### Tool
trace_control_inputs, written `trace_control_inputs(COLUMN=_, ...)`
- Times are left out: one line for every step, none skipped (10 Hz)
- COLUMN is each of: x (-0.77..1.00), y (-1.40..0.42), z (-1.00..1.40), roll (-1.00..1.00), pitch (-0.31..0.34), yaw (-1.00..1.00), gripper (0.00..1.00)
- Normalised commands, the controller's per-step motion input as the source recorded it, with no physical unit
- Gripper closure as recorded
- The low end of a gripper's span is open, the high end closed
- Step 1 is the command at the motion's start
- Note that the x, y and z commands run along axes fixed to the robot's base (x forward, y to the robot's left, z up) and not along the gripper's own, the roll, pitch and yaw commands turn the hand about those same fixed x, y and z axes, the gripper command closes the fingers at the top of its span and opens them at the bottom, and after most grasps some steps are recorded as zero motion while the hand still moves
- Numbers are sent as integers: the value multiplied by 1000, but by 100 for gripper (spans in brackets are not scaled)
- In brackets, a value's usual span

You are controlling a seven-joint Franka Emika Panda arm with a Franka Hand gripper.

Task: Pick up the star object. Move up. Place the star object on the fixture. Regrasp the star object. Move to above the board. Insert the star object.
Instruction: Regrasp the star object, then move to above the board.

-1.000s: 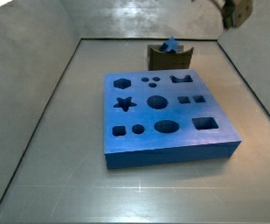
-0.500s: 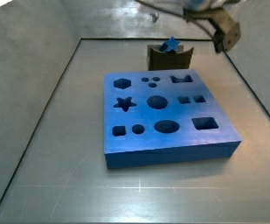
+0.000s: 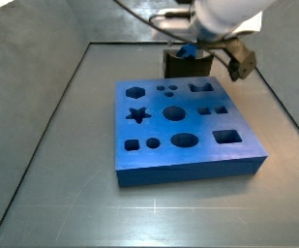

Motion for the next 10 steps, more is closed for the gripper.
trace_control_inputs(x=87, y=8, z=-575, roll=66, pitch=2, yaw=-12, gripper=0)
trace_control_inputs(x=81, y=4, z=-492, roll=65, pitch=4, yaw=-5, gripper=0)
trace_control_inputs(x=74, y=4, z=-326, roll=61, pitch=-1, yaw=14, gripper=0)
trace_control_inputs(x=57, y=1, z=-214, roll=53, pitch=5, yaw=27, gripper=0)
trace_control_inputs(x=14, y=-4, z=-171, roll=56, pitch=6, yaw=22, gripper=0)
trace_control_inputs(x=9, y=-5, z=-168, roll=54, pitch=3, yaw=25, gripper=0)
trace_control_inputs(x=9, y=-5, z=-168, roll=54, pitch=3, yaw=26, gripper=0)
trace_control_inputs(x=0, y=0, z=0, roll=0, pitch=0, yaw=0, gripper=100)
trace_control_inputs(x=-290, y=-36, z=1000, roll=176, pitch=98, yaw=-292, gripper=100)
trace_control_inputs(x=-291, y=-38, z=1000, roll=167, pitch=95, yaw=-286, gripper=100)
